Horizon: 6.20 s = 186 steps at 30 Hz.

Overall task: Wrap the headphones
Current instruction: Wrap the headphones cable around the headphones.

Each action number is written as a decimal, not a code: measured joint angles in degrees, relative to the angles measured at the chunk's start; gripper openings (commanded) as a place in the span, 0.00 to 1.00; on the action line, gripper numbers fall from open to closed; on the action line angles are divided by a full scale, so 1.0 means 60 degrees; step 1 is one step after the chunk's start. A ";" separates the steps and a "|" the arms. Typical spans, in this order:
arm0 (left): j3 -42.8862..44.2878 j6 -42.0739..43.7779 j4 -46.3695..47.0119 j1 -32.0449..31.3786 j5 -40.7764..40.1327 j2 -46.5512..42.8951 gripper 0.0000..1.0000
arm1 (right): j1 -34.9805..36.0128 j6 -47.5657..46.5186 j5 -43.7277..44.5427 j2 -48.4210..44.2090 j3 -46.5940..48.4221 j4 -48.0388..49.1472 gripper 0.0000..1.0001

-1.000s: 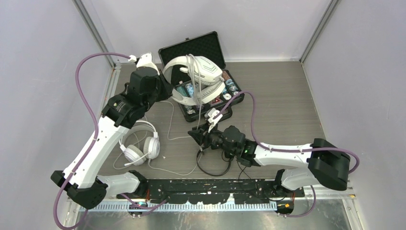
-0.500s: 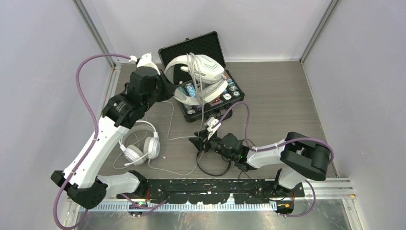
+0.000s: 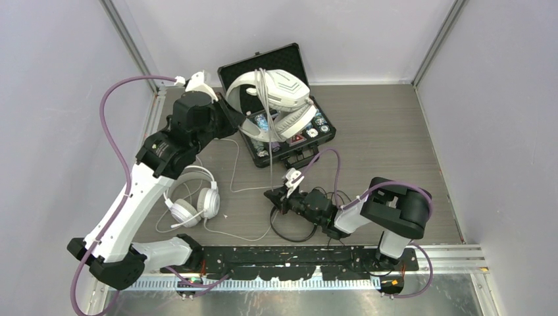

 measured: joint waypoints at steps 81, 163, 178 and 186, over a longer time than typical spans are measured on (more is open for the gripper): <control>-0.0390 1.1825 -0.0273 -0.1246 0.1672 0.1789 0.00 | -0.4583 0.8167 -0.3683 -0.8856 0.4386 -1.5427 0.00; 0.0138 0.4747 -0.0069 -0.0036 0.4098 0.4623 0.00 | -0.8196 0.1217 -0.4277 -0.6983 0.2419 -1.1253 0.66; 0.2415 0.3504 -0.0812 0.0583 0.4969 0.5184 0.00 | -0.8211 -0.0342 -0.6794 -0.6499 0.0656 -0.8156 0.67; 0.3563 0.3395 -0.1421 0.0743 0.5107 0.5526 0.00 | -0.8211 -0.0787 -0.8819 -0.4943 -0.0426 -0.5519 0.66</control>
